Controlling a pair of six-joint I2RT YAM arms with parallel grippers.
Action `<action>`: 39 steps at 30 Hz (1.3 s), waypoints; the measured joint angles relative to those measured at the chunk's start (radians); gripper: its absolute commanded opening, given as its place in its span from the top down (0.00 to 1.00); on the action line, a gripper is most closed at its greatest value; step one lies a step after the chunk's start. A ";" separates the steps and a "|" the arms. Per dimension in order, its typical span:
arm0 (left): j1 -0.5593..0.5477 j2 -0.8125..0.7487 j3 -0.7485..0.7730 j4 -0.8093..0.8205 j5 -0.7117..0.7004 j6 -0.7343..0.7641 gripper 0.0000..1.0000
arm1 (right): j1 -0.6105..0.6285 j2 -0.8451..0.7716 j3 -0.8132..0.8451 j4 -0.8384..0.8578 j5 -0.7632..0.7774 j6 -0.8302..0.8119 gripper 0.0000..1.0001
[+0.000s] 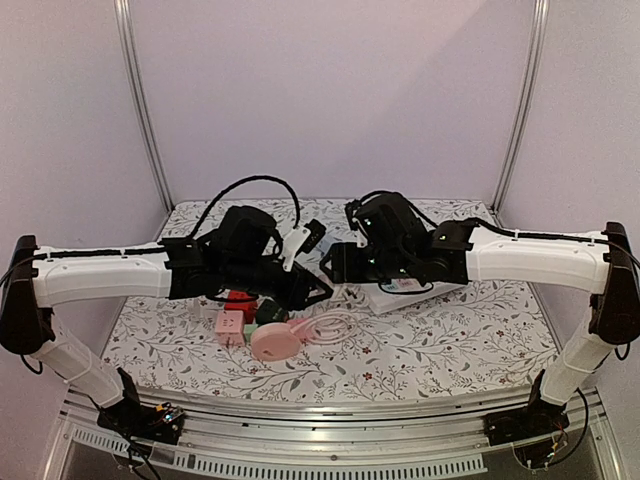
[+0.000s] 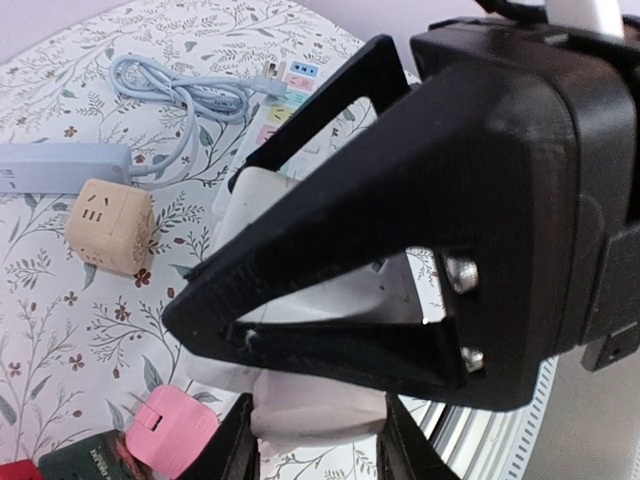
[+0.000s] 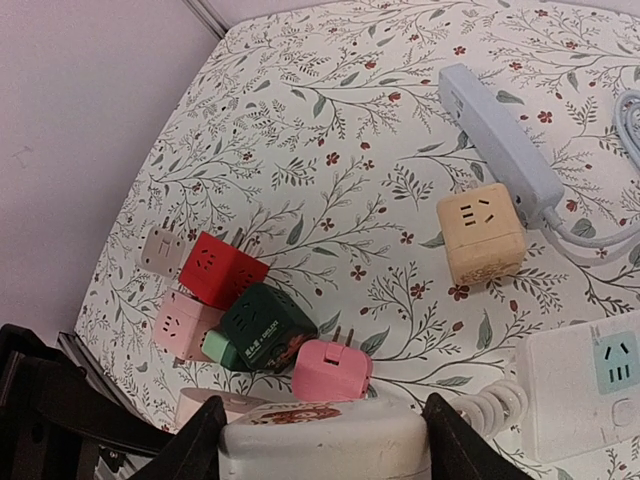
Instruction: Pull the plug off the socket
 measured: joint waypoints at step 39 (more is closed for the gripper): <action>0.021 -0.002 -0.026 0.045 0.081 -0.017 1.00 | 0.014 -0.012 -0.004 -0.009 0.018 -0.065 0.75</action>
